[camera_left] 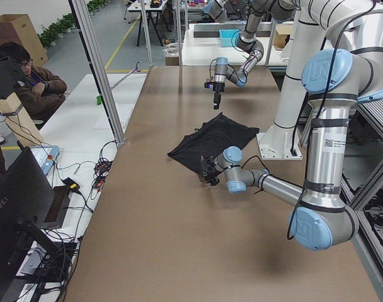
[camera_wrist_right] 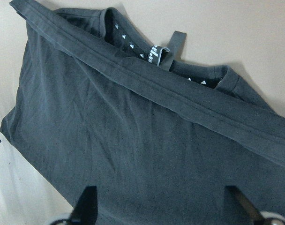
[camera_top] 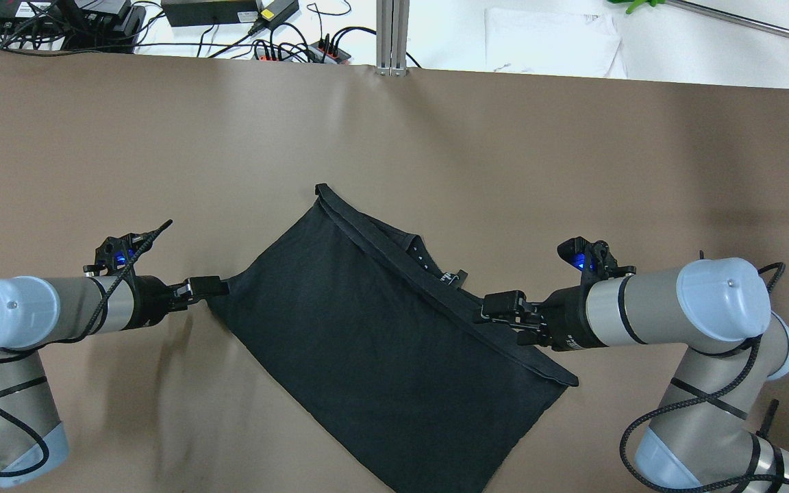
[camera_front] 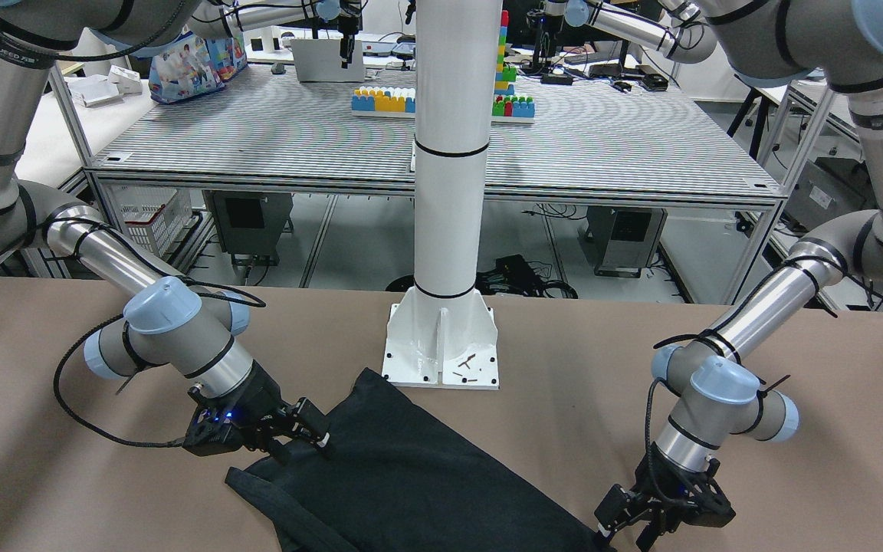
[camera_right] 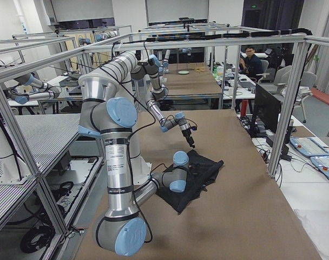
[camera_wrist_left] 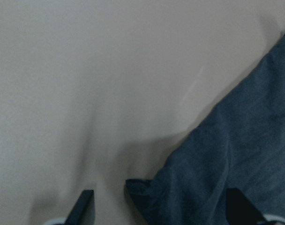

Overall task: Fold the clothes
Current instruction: 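Grasp the opposite corner with the left gripper and pull it away from the robot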

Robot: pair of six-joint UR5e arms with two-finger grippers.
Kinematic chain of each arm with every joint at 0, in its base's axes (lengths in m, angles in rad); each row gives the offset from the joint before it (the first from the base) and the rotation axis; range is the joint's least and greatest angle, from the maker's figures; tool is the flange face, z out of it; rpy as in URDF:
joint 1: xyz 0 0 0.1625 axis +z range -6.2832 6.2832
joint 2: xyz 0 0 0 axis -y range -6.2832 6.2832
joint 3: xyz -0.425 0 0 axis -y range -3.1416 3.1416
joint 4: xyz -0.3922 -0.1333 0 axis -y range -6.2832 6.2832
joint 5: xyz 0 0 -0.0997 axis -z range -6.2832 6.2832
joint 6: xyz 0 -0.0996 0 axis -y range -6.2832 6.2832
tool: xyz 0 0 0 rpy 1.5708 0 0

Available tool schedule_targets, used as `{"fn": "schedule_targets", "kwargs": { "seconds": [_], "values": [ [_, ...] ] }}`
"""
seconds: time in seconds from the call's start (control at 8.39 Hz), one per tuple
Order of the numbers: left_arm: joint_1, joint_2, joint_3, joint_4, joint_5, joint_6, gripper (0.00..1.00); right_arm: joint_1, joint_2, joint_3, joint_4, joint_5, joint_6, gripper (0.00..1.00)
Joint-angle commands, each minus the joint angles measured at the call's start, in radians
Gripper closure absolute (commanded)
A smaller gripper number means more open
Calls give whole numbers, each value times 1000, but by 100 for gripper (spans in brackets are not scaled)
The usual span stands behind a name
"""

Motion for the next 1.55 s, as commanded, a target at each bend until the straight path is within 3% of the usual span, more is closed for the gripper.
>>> {"fn": "schedule_targets", "kwargs": {
  "seconds": [0.0, 0.12, 0.24, 0.36, 1.07, 1.43],
  "values": [
    [46, -32, 39, -1, 54, 5, 3, 2, -3, 0, 0, -1, 2, 5],
    [46, -37, 37, -1, 54, 3, 34, 2, -3, 0, 0, -2, 2, 5],
    [48, -37, 40, -1, 54, 7, 72, 2, -5, 0, 0, -2, 0, 5],
    [48, -37, 39, -1, 54, 5, 100, 2, -6, 0, 0, -2, 2, 5],
    [-10, -80, 30, 14, -24, 55, 100, 2, -12, 2, 0, -2, 0, 5],
    [-133, -268, 188, 78, -31, 114, 100, 4, -12, 2, 1, -2, 2, 5]
  ]
}}
